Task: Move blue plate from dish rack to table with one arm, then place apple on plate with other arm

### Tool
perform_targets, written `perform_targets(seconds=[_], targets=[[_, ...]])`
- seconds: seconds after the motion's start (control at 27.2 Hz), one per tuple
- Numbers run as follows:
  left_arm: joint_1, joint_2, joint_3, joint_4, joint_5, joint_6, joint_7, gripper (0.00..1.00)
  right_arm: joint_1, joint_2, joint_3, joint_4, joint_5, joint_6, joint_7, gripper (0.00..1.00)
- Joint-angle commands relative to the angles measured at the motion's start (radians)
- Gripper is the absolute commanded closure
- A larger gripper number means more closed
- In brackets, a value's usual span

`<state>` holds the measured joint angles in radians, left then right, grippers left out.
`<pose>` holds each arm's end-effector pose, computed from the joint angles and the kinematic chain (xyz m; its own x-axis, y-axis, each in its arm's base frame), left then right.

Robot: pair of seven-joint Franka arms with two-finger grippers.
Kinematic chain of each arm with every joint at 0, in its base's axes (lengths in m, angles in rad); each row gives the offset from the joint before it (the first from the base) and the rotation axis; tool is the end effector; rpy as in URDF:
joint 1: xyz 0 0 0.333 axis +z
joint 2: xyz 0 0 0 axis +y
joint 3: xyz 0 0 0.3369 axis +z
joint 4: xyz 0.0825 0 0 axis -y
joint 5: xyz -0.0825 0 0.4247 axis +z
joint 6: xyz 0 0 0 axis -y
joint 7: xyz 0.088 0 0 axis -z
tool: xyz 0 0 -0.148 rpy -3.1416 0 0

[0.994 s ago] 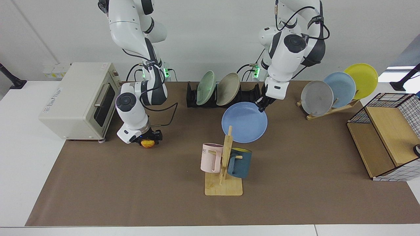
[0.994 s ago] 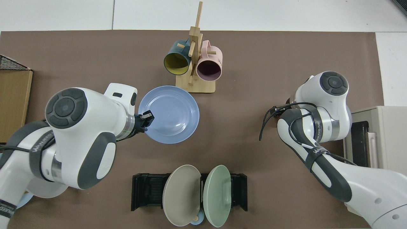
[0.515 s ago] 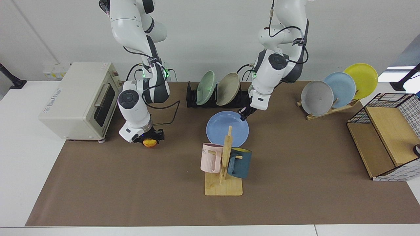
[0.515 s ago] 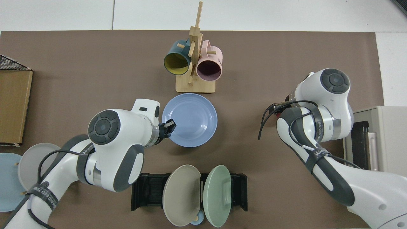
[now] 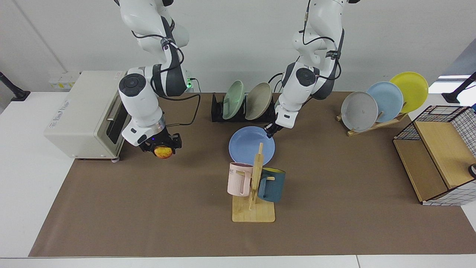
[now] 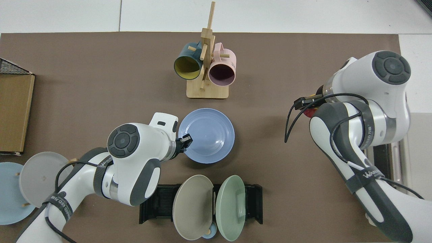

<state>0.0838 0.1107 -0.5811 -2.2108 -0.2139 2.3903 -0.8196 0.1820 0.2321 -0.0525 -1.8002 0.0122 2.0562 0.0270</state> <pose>0.5105 -0.2864 0.2994 0.8871 0.4473 -0.1142 0.4615 -0.8654 0.1953 0.6604 0.0886 0.3810 0.9949 0.0983 0.0243 0.0983 -0.9952 0.0005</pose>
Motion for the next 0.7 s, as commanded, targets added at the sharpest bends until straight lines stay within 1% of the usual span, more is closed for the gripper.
perform_targets(seconds=[0.0,0.07,0.11,0.33,0.4,0.52,0.59,0.66], targets=[[0.002,-0.010,0.006,-0.021,-0.004,0.026,0.051,0.34,0.001,-0.007,0.002,0.013,-0.017,-0.021,-0.001,0.87],[0.004,-0.010,0.006,-0.021,-0.004,0.024,0.048,0.06,0.001,-0.011,0.002,0.013,-0.015,-0.022,-0.001,0.87],[0.004,-0.010,0.006,-0.020,-0.004,0.024,0.046,0.00,0.002,-0.011,0.003,0.013,-0.015,-0.021,-0.001,0.87],[0.010,-0.008,0.010,-0.007,0.001,0.001,0.043,0.00,0.017,-0.019,0.003,0.013,-0.003,-0.021,0.004,0.87],[0.011,-0.014,0.023,0.009,0.022,-0.026,0.043,0.00,0.033,-0.019,0.003,0.013,0.002,-0.021,0.007,0.87],[0.013,-0.026,0.043,0.063,0.092,-0.123,0.045,0.00,0.034,-0.020,0.005,0.013,0.002,-0.021,0.011,0.87],[0.028,-0.036,0.053,0.104,0.137,-0.209,0.048,0.00,0.050,-0.020,0.003,0.013,0.003,-0.019,0.011,0.87],[0.047,-0.051,0.050,0.129,0.165,-0.264,0.050,0.00,0.056,-0.020,0.003,0.013,0.005,-0.021,0.011,0.87]])
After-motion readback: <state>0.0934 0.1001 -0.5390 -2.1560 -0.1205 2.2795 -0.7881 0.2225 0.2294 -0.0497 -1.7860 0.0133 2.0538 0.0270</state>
